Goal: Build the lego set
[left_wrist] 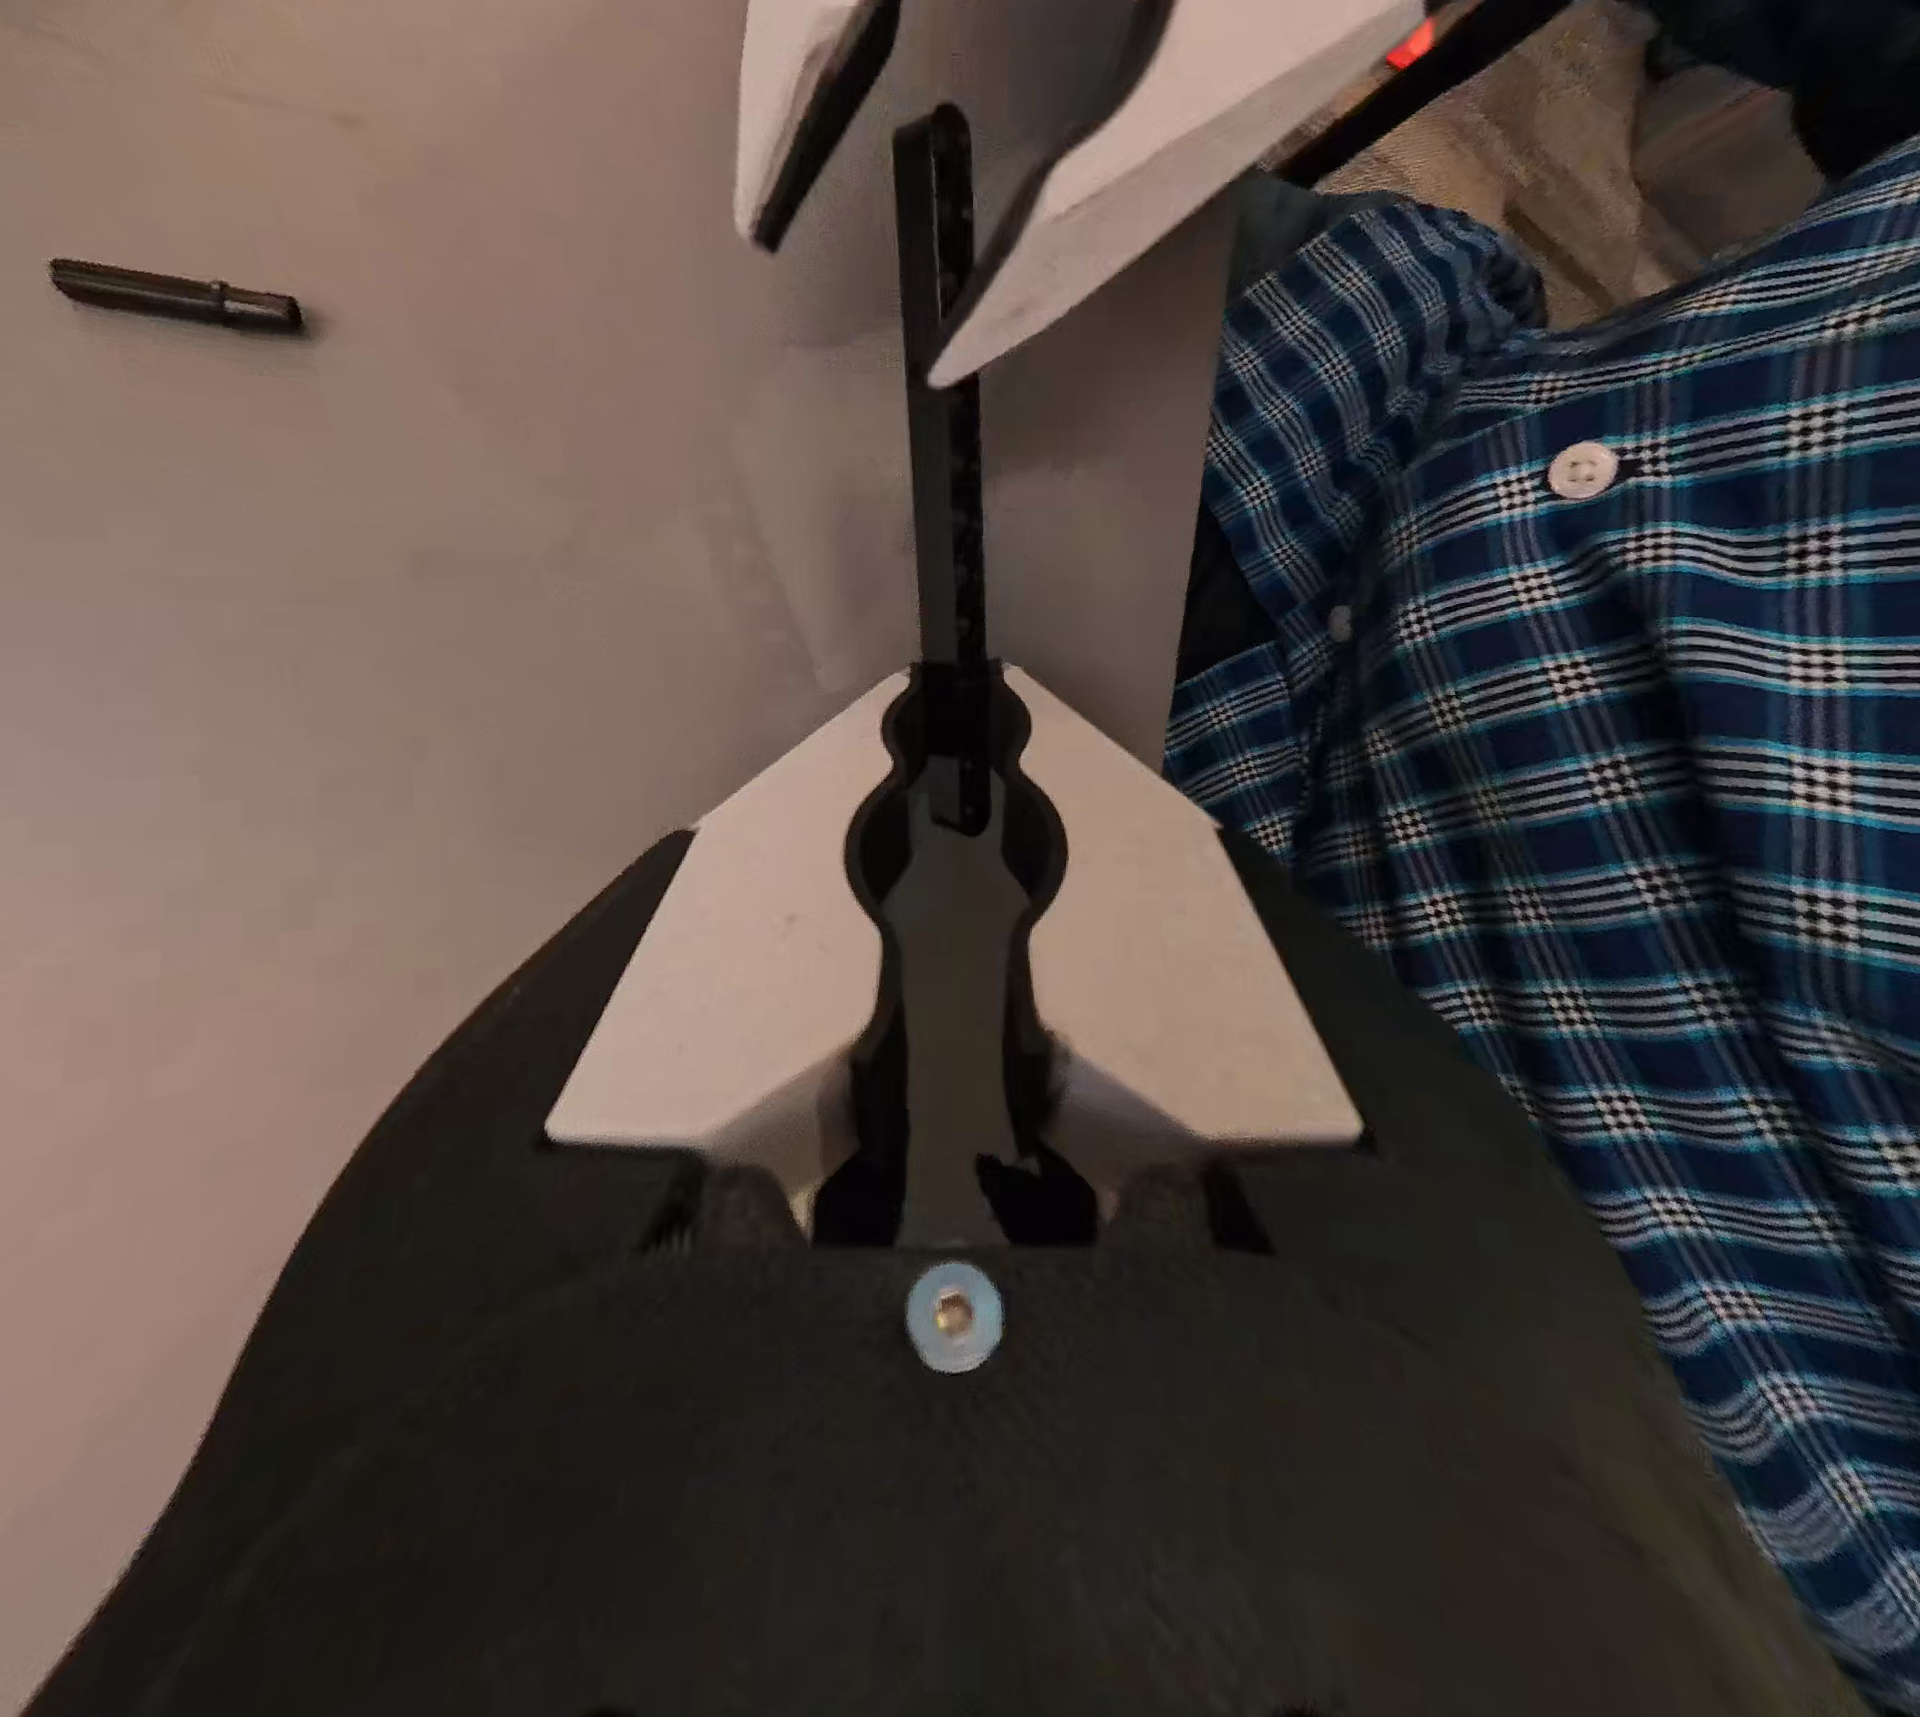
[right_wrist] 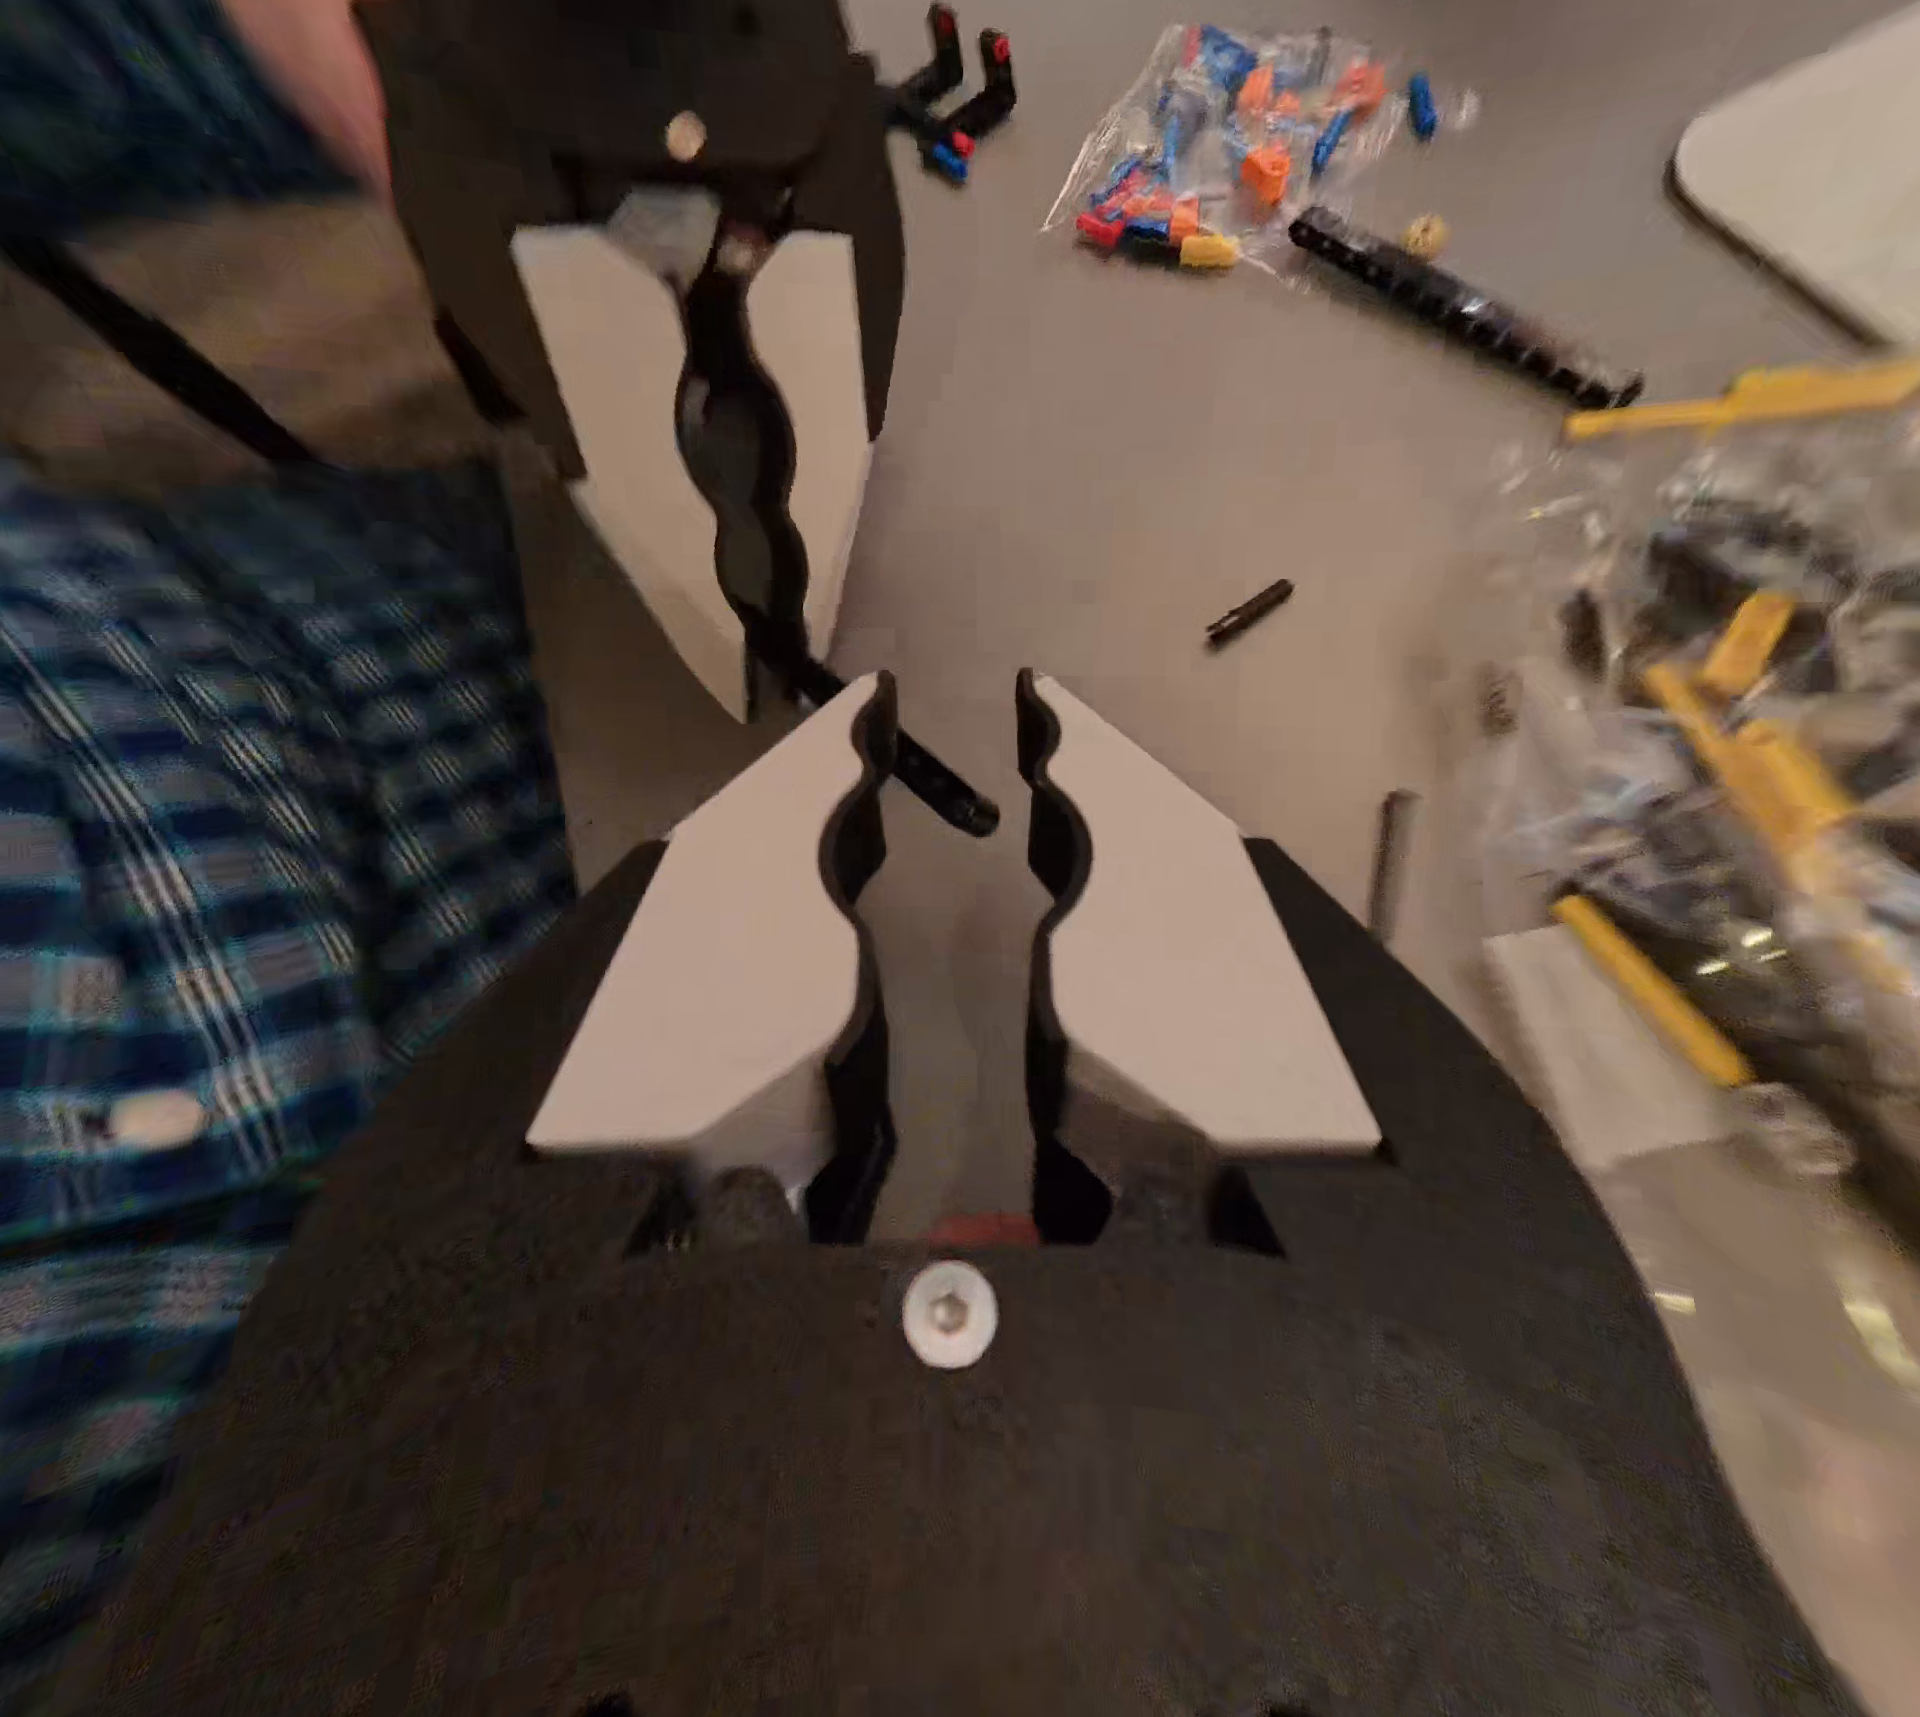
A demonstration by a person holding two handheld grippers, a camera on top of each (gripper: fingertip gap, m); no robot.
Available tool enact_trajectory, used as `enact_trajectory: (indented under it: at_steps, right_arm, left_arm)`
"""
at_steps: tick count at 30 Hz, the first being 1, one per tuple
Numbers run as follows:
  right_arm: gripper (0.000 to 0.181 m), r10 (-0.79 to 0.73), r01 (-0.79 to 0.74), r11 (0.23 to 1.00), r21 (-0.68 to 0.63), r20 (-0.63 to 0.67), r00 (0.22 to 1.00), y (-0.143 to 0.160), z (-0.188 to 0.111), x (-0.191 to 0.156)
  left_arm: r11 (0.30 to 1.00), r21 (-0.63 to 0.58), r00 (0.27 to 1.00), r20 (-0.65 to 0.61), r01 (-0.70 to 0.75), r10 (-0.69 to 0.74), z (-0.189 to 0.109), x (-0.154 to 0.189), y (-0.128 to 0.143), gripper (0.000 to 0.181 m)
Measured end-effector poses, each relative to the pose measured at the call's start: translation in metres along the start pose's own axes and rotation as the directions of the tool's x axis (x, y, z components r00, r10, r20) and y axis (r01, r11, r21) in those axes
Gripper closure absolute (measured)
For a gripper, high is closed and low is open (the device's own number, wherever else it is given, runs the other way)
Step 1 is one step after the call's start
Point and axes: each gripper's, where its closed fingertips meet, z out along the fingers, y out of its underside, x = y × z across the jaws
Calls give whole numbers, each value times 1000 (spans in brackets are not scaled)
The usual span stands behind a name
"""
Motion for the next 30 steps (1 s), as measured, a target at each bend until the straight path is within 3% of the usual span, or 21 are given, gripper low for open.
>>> enact_trajectory:
  at_steps: [4, 9, 16, 22, 27, 30]
  right_arm:
    - [160, -350, 345, 930, -125, -22, 937, 8, 1, -10]
    - [168, -582, 567, 780, -265, 24, 813, 22, 2, -18]
    - [181, -580, 572, 749, -334, 85, 810, 40, 8, -15]
    - [181, -498, 503, 822, -268, 91, 862, 34, 8, -17]
    - [152, -471, 482, 840, -247, 106, 876, 31, 3, -17]
    - [157, -490, 500, 821, -276, 107, 865, 36, 8, -17]
  left_arm:
    - [999, -32, 998, -69, 8, -10, 3, 5, 1, 173]
    - [999, -31, 995, -98, 30, -33, 1, 6, -1, 174]
    - [999, -41, 993, -109, 32, -36, 1, 7, -5, 174]
    - [998, -38, 993, -96, 58, -62, 1, 2, -5, 174]
    - [996, -55, 993, -89, 72, -77, 0, -3, -3, 174]
    - [995, -64, 993, -86, 82, -87, 1, -7, -2, 174]
